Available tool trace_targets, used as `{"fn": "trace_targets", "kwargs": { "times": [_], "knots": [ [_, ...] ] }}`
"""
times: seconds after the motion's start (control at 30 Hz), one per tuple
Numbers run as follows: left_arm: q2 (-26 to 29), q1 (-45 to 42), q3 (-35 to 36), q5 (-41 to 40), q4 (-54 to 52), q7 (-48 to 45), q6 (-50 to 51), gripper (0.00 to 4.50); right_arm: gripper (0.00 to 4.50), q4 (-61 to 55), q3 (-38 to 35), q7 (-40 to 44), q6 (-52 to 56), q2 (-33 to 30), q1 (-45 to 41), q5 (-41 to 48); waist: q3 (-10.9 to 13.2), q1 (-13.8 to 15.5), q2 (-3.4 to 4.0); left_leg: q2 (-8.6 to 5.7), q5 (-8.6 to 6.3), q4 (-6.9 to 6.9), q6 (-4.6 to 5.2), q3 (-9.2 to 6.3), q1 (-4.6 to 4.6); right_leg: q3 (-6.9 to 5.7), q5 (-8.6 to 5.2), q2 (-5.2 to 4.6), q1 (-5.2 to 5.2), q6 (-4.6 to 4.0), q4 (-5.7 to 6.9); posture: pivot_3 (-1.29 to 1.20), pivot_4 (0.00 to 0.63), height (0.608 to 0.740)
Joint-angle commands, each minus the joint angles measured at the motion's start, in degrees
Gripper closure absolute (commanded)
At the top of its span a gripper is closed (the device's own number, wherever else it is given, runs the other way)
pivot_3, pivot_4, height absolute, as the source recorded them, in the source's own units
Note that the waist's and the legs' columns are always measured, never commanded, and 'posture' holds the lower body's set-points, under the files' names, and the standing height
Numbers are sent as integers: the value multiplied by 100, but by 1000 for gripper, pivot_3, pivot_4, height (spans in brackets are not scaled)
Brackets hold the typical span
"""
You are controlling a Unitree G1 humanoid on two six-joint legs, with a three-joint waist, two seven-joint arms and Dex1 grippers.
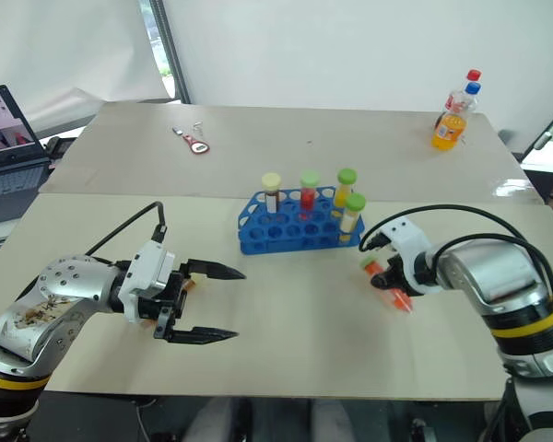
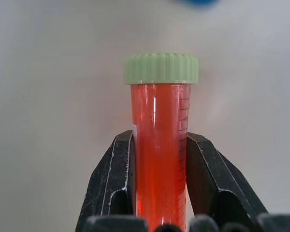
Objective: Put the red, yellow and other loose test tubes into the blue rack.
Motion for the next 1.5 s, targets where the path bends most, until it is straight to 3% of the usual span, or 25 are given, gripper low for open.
{"fn": "trace_targets", "kwargs": {
  "times": [0.03,0.17,0.27,0.47,0.83,1.27,1.5],
  "knots": [
    [6,86,413,-235,-70,283,129,0,3465,-633,-1014,-202,-283,855,153,444,-2,-30,-9,4,0,-1,0,-1,3,0,0,4,4,0,-1,0,150,740],
    [32,240,624,-461,-54,318,264,0,3465,-969,-1349,-892,-1560,2248,420,253,-1,-31,-6,5,0,1,-1,-5,6,1,1,7,4,-1,9,0,150,740],
    [38,279,685,-472,18,323,229,0,3465,-873,-1091,-1391,-2808,3019,593,-268,-1,3,-6,1,1,2,-1,-5,1,0,1,3,1,-1,10,0,150,740],
    [-30,137,641,-442,118,403,196,0,3466,133,-735,-2124,-5093,4030,686,-1352,-1,6,-6,-7,2,3,-4,1,4,-3,2,-6,2,1,11,0,150,740],
    [-151,-69,558,-393,183,538,205,0,3467,1376,-531,-2506,-6673,4613,798,-2106,-1,-40,-5,-3,3,-3,-5,4,9,-2,3,-3,0,-2,16,0,150,740],
    [-153,-80,538,-456,90,654,294,0,3468,2003,-354,-2697,-7400,4893,875,-2542,-1,-68,-5,-3,3,-4,-5,2,13,-1,3,-3,1,-2,21,0,150,740],
    [-257,-135,565,-550,55,890,422,0,3468,2405,-471,-3204,-7925,5237,911,-2707,-1,-116,-5,-3,2,-4,-5,-3,13,-2,3,-4,1,-3,26,0,150,740]
  ]
}}
